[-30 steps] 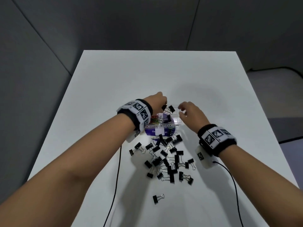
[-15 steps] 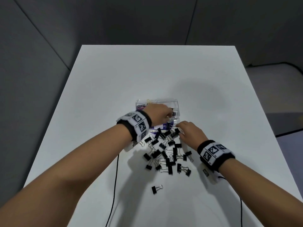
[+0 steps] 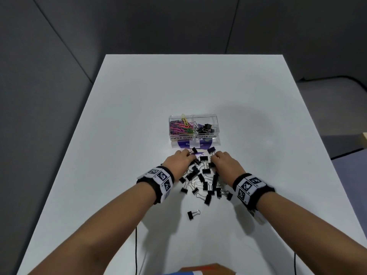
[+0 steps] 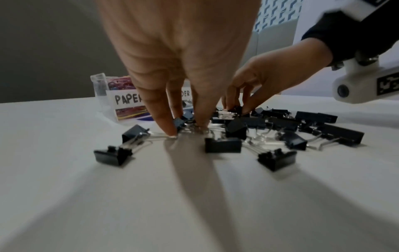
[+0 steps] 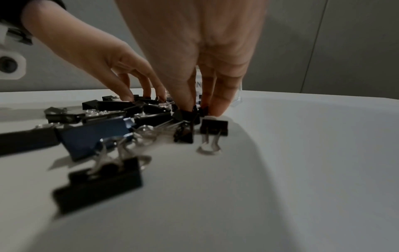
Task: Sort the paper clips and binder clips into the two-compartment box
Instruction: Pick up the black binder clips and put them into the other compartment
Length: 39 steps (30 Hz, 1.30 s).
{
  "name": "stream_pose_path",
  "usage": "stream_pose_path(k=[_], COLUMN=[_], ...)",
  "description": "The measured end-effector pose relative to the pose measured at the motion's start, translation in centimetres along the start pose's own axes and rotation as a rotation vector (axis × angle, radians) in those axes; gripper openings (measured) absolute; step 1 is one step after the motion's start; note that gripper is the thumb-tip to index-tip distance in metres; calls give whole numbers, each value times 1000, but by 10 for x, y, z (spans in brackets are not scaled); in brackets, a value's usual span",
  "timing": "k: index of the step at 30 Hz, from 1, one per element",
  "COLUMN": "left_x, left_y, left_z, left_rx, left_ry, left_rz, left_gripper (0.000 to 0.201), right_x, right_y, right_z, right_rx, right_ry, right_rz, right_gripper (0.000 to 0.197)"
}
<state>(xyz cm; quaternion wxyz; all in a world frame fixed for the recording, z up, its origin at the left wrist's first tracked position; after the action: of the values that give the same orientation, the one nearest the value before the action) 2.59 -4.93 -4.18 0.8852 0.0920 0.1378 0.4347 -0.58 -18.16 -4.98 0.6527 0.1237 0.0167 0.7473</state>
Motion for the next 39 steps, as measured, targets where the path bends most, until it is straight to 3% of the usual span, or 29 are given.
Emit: stream_pose_path(k=[6,10,14,19,23,27,30,35,39], left_x=[-1,4,8,11,14,13,14,12,14], left_y=[7,11,15,13,16,28,34,41,43], left_z=[-5,-2,-2,-2,4,-8,-16,-23,-14], left_rx=[-24,0,5,4,-48,58,60,91,5], left_ry=[13,2,13,118,130,74,103,139,137], left_rz=[57,62,105,164,166,81,88,135,189], left_gripper=[61,51,41,42,35,43,37,34,28], right_x=[4,0,-5,-12,-20,-29,-33,-35,-34], right_y=[8,12,18,27,38,50,61,75,82], right_z=[0,7,18,22,19,17,16,1,-1], right_rx=[14,6,-21,51,92,97,84,200,197], right_ry=[-64,-89,-92,-101,-156,-113,-71,-149,-149], right_rz=[0,-32,-77,-180,-257,-273,-294,-374,-360], right_gripper=[41,46,23,5,7,15,18,7,29])
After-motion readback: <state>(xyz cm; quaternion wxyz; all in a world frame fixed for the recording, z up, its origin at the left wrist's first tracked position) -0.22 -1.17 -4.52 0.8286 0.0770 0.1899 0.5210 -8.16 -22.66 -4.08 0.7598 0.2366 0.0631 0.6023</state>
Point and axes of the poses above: each hand's wrist, its own y-axis away from the middle knuckle, its own z-axis out of the back of the hand, x = y × z, the point moved 7 cm from there along -y, towards the middle knuckle, and after that the axes turned 8 degrees about -x, right-handed, at the moved point
